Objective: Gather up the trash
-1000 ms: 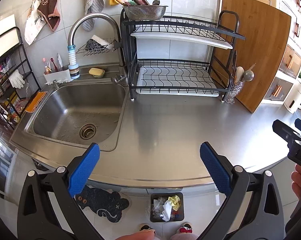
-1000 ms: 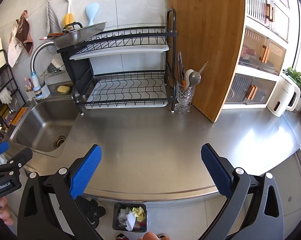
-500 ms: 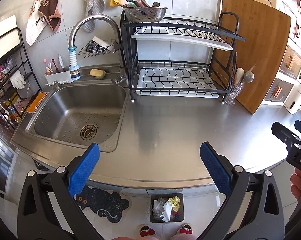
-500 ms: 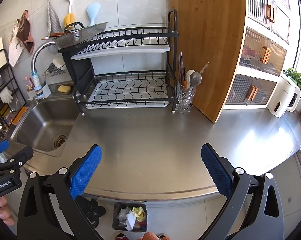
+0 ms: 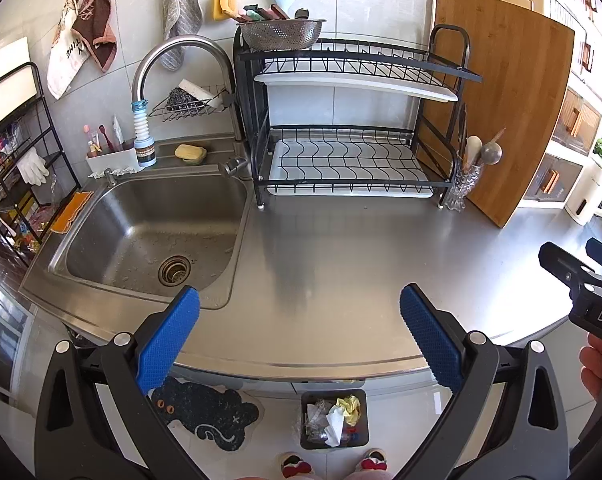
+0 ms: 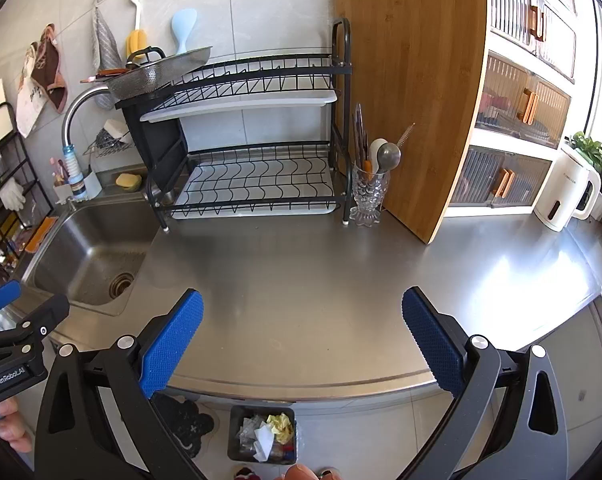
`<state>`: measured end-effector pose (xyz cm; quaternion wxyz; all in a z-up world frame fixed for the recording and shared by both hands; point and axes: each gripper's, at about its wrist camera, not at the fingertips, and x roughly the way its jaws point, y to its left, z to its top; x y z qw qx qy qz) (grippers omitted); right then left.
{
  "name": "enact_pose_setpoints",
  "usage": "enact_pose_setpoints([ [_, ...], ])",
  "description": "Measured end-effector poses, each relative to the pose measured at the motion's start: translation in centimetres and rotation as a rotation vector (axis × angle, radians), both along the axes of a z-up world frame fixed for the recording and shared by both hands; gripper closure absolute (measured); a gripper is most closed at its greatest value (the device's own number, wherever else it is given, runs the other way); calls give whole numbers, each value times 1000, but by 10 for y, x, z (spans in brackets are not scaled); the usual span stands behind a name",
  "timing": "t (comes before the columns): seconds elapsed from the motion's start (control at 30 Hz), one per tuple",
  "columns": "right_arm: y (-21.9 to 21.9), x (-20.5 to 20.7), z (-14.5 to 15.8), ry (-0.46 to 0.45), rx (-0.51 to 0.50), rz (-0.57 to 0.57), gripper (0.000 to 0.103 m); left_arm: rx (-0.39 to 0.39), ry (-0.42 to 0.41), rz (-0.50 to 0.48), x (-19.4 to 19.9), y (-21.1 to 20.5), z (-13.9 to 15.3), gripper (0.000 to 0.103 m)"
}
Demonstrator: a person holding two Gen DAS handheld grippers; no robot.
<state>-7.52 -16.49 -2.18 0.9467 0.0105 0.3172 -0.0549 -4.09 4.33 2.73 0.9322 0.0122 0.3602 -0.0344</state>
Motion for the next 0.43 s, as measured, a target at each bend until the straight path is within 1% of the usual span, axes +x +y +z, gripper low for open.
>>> enact_pose_setpoints([
  [0.43, 0, 4, 0, 7, -11, -12, 3, -2, 15, 12, 4, 3, -3, 8],
])
